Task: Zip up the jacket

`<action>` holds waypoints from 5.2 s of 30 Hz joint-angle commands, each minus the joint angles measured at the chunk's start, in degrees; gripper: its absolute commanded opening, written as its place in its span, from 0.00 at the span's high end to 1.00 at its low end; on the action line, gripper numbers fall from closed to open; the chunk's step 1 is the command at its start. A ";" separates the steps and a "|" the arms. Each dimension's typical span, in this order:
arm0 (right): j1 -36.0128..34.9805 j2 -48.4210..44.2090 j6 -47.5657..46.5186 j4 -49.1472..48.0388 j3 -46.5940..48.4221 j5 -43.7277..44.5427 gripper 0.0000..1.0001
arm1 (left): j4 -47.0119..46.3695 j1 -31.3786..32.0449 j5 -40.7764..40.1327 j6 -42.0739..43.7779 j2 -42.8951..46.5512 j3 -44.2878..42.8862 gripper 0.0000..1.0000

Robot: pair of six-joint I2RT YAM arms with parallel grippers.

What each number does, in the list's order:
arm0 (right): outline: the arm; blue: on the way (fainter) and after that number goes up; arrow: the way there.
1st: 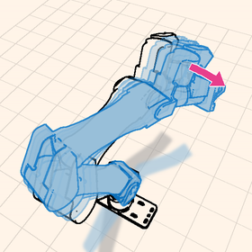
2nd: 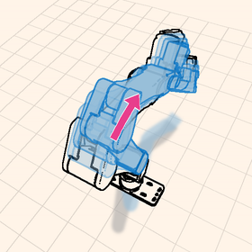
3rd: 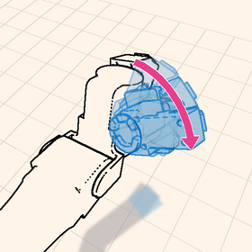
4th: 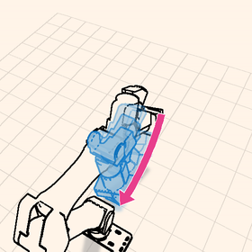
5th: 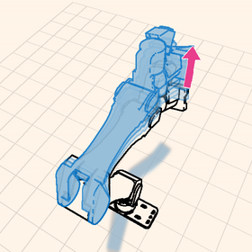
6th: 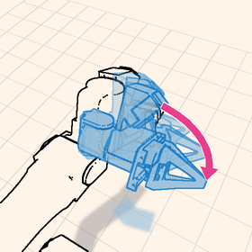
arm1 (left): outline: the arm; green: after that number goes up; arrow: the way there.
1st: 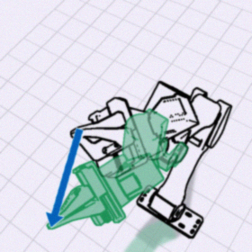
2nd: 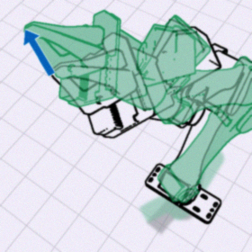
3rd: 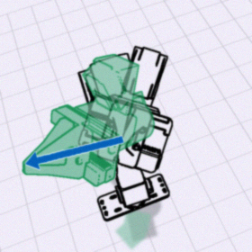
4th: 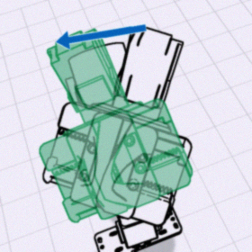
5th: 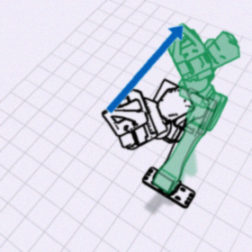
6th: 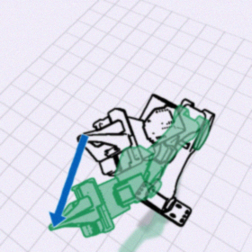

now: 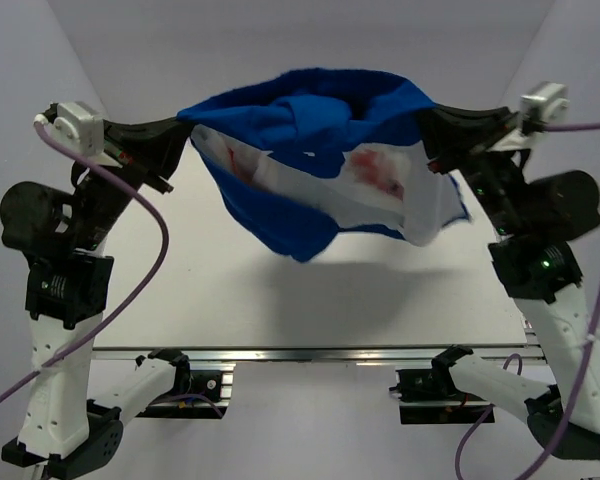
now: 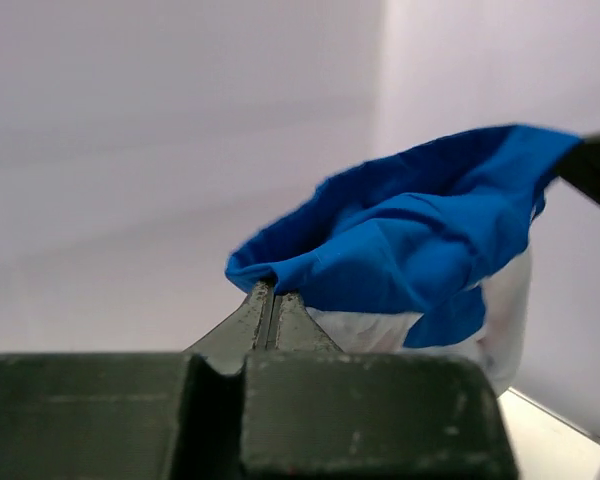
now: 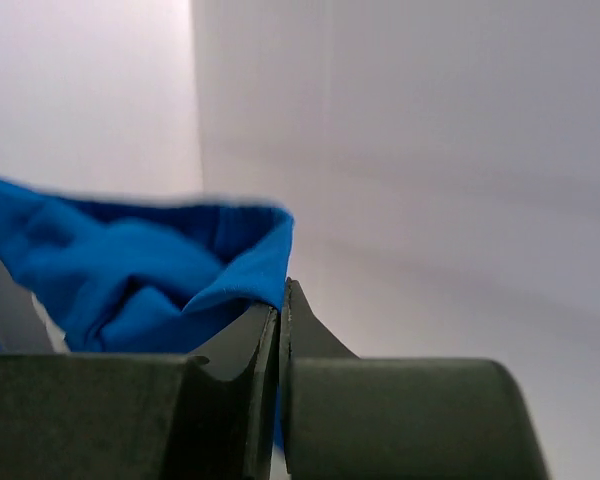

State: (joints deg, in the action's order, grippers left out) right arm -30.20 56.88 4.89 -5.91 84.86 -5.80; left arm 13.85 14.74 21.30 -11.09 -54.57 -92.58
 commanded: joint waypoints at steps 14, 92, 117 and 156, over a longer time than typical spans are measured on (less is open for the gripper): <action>-0.13 12.87 -1.98 4.16 13.93 29.94 1.00 | 0.39 -0.06 -1.77 -8.93 -8.50 -0.26 1.00; 31.43 49.72 21.04 15.32 -21.14 -9.75 0.49 | 4.08 0.37 -10.40 -23.27 -14.34 46.52 0.02; -15.93 47.88 9.79 38.96 -0.57 29.38 0.64 | 15.59 0.37 -17.78 -22.39 -7.22 45.02 0.02; 18.68 42.79 32.99 -8.32 -32.30 -32.16 0.59 | 5.76 0.37 -7.33 -22.13 -24.88 43.97 0.02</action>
State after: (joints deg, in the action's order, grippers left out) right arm -11.64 100.16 35.92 -9.28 51.22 -34.79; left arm 21.63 14.85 12.53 -33.67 -79.46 -47.03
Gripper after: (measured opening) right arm 0.462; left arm 0.979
